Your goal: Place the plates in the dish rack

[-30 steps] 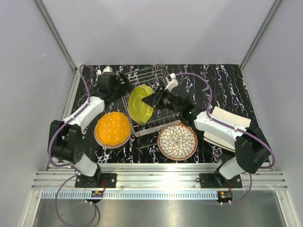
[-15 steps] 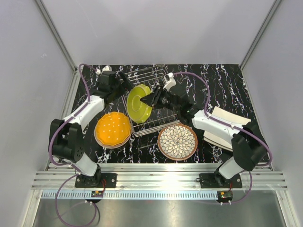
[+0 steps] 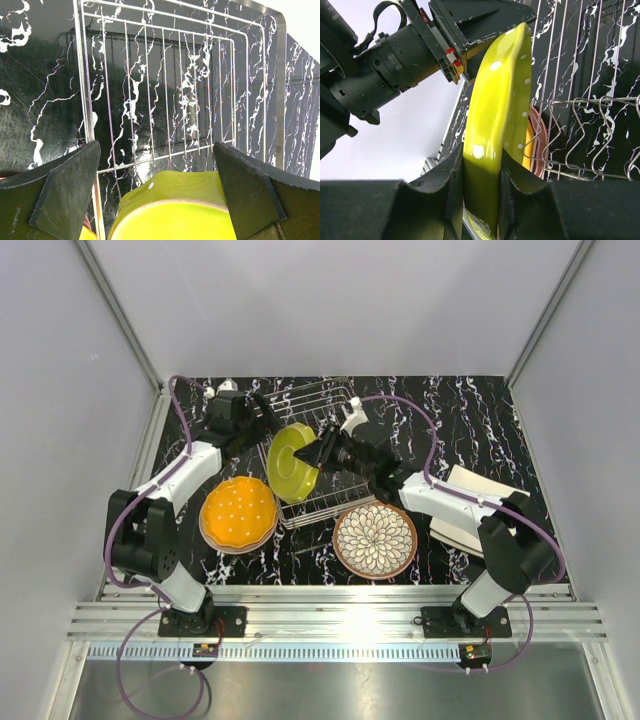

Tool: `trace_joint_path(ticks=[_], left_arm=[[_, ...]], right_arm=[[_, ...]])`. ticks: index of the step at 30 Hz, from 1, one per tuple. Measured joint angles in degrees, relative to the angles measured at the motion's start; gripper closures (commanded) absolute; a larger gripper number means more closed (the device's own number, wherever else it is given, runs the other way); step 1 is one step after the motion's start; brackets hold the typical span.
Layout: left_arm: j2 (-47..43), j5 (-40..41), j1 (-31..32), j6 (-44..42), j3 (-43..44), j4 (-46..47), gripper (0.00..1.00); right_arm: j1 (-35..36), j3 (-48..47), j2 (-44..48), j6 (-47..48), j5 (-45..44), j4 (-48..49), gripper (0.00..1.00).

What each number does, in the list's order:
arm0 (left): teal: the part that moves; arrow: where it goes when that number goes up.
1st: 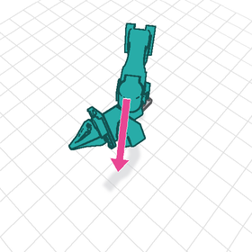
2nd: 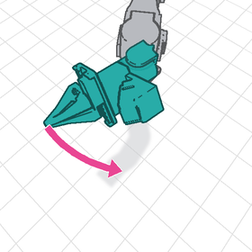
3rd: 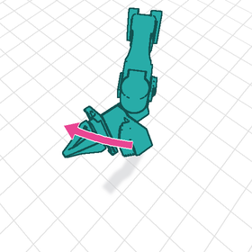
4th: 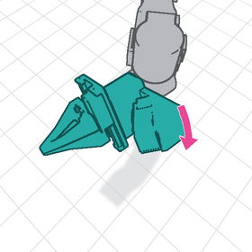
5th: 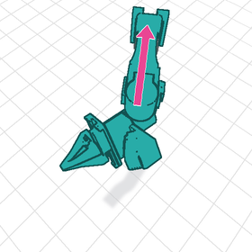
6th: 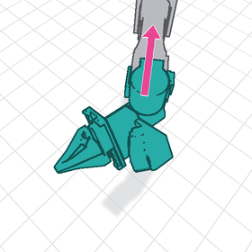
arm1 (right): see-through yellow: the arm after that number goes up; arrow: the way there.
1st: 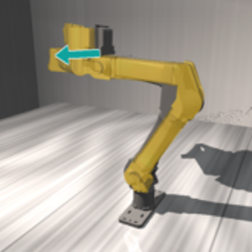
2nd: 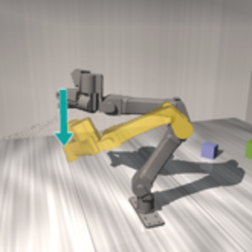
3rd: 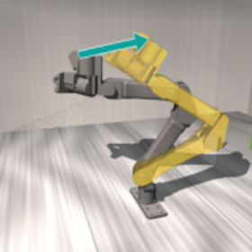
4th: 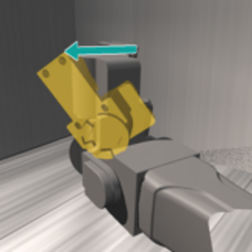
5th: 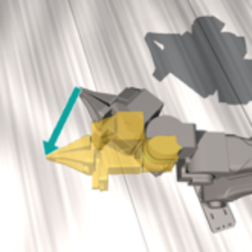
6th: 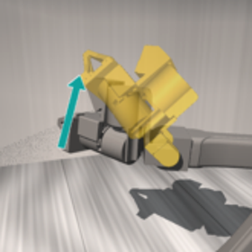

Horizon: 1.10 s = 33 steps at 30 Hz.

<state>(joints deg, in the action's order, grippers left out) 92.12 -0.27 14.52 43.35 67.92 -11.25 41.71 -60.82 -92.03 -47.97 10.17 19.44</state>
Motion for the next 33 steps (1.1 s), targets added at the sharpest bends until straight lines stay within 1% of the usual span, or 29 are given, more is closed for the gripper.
trace_joint_path(ticks=[3,11,16,21,27,31,33], left_arm=[[0.0,-0.04,-0.02,0.0,0.0,0.0,0.01],[0.0,-0.04,-0.2,-0.24,0.0,-0.17,0.01],[-0.9,-0.09,-1.88,-1.03,0.0,-3.06,0.01],[-6.12,1.22,-3.45,-3.39,0.11,-8.44,0.01],[-16.11,2.89,-3.63,-7.56,0.66,-13.6,0.01],[-22.6,3.89,-3.69,-10.47,0.39,-16.24,0.01],[-25.57,4.63,-3.82,-11.96,-0.42,-17.35,0.01]], right_arm=[[0.63,-0.2,0.0,1.84,-0.52,-0.76,1.0],[4.39,-5.97,-0.31,11.13,-3.63,-10.47,1.0],[7.04,-10.45,-2.8,17.14,-7.15,-15.93,1.0],[10.78,-16.59,-5.95,21.7,-12.85,-22.47,1.0],[14.01,-24.04,-10.47,24.2,-19.85,-28.85,1.0],[14.86,-28.37,-13.25,24.0,-23.08,-31.5,0.88],[14.95,-29.77,-14.45,23.54,-24.22,-32.11,0.77]])
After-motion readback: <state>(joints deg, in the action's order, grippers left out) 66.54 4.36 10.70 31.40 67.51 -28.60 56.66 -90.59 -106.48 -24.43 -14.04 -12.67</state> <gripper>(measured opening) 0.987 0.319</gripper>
